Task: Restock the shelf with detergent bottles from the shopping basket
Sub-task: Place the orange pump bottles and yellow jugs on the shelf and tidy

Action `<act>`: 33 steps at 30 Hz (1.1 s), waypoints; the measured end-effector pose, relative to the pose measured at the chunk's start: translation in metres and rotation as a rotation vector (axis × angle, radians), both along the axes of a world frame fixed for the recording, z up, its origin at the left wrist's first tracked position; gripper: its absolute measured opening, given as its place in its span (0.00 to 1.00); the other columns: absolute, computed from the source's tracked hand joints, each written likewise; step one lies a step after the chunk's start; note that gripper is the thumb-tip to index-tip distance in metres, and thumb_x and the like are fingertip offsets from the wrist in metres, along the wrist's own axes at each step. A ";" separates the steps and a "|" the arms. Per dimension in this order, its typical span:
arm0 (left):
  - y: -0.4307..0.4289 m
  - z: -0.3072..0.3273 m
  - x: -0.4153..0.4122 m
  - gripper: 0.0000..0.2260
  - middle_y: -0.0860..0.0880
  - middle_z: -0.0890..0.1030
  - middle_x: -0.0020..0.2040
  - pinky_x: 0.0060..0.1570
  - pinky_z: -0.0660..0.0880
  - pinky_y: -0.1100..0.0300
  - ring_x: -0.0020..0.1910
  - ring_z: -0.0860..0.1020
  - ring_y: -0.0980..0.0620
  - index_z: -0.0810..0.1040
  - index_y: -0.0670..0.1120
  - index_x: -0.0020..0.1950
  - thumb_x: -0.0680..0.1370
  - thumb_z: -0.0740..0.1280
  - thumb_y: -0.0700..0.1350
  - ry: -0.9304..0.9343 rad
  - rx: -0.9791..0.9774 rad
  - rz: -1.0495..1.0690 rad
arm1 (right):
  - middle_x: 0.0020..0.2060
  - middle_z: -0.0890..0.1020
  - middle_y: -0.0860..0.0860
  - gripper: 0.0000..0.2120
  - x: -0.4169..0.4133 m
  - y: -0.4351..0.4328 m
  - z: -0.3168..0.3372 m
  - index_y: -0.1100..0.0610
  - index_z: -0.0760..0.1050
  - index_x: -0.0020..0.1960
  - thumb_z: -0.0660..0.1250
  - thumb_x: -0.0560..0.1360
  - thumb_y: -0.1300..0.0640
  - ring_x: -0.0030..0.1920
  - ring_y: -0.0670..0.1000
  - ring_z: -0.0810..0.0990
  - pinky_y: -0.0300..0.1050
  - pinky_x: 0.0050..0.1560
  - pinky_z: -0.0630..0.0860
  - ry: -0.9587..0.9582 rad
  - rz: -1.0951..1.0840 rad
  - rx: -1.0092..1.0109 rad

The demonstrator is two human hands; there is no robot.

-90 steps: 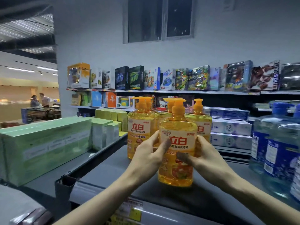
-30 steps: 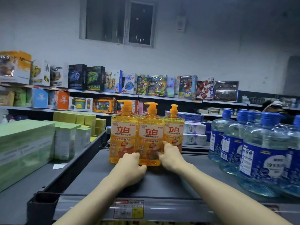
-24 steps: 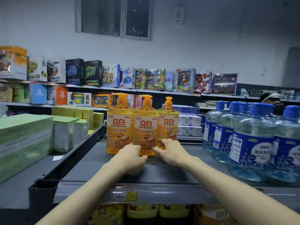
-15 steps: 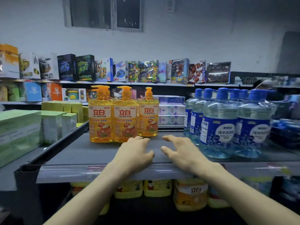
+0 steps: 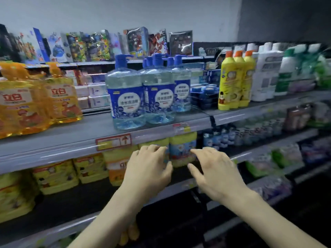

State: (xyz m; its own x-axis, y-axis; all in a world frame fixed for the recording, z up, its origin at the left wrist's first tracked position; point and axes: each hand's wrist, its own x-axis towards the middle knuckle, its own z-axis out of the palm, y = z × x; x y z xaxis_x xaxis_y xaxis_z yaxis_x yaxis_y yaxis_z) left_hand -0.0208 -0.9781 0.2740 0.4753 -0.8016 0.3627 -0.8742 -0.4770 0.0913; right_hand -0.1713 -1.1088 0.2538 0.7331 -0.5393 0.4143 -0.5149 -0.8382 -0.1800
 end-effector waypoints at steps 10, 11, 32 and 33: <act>-0.130 -0.081 -0.108 0.20 0.51 0.79 0.67 0.63 0.72 0.50 0.67 0.75 0.46 0.75 0.52 0.72 0.82 0.61 0.57 0.155 0.240 -0.206 | 0.74 0.75 0.47 0.27 -0.125 -0.079 -0.073 0.50 0.66 0.81 0.56 0.85 0.39 0.77 0.50 0.68 0.50 0.76 0.64 0.132 -0.260 0.201; -0.142 -0.091 -0.117 0.20 0.51 0.79 0.67 0.63 0.73 0.50 0.67 0.76 0.45 0.75 0.51 0.72 0.82 0.61 0.57 0.170 0.265 -0.235 | 0.74 0.75 0.47 0.27 -0.134 -0.085 -0.084 0.50 0.67 0.80 0.57 0.85 0.39 0.76 0.50 0.69 0.50 0.76 0.65 0.143 -0.290 0.219; -0.353 -0.256 -0.273 0.22 0.48 0.81 0.66 0.64 0.76 0.48 0.66 0.78 0.43 0.74 0.51 0.75 0.82 0.63 0.55 0.323 0.685 -0.829 | 0.66 0.82 0.49 0.25 -0.292 -0.159 -0.247 0.49 0.71 0.76 0.60 0.83 0.40 0.68 0.53 0.78 0.49 0.66 0.73 0.291 -1.089 0.645; -0.357 -0.261 -0.283 0.22 0.48 0.81 0.66 0.64 0.75 0.48 0.66 0.78 0.42 0.75 0.52 0.75 0.82 0.63 0.55 0.320 0.703 -0.851 | 0.66 0.82 0.50 0.25 -0.300 -0.159 -0.253 0.49 0.72 0.76 0.60 0.83 0.40 0.68 0.54 0.78 0.49 0.65 0.74 0.293 -1.114 0.667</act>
